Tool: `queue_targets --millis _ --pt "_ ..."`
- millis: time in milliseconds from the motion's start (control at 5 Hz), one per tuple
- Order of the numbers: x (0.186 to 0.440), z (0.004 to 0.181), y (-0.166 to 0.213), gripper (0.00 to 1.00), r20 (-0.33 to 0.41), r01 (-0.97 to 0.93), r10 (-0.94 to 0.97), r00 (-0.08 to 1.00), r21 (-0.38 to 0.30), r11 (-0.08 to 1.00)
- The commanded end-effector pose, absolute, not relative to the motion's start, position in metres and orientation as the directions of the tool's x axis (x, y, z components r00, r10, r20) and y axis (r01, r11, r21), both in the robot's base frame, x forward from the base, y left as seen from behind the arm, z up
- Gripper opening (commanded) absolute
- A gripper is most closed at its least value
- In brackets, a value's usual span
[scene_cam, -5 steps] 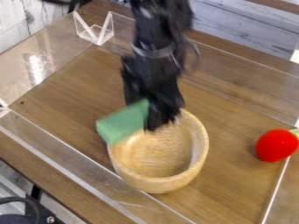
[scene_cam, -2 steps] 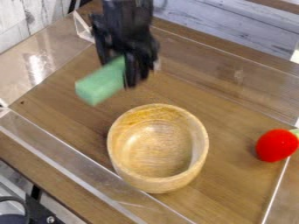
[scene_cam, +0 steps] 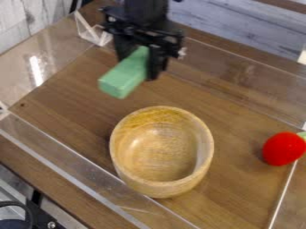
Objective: Remove the green block from the brown bowl and put it on the table
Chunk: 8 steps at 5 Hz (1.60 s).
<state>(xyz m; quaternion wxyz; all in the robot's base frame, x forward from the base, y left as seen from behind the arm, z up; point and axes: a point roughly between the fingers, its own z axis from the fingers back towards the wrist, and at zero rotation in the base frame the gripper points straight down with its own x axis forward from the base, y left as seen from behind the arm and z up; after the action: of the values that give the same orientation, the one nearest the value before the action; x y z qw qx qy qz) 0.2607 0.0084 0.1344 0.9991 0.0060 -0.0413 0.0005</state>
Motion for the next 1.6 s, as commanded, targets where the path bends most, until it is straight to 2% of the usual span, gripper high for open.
queue_targets --millis 0,400,800,1200,1400 --pt "0.269 0.148 -0.009 0.0 0.131 0.106 -0.106 0.986 0.005 0.994" --pt "0.258 0.152 0.004 0.0 0.116 0.258 -0.257 0.959 0.008 0.966" --pt "0.245 0.172 0.002 0.0 0.108 0.084 -0.083 0.991 -0.001 0.996" --pt "0.258 0.163 -0.004 0.0 0.114 -0.003 0.003 0.993 -0.002 1.0" --pt "0.251 0.165 -0.003 0.0 0.111 0.021 -0.02 0.994 -0.003 1.0"
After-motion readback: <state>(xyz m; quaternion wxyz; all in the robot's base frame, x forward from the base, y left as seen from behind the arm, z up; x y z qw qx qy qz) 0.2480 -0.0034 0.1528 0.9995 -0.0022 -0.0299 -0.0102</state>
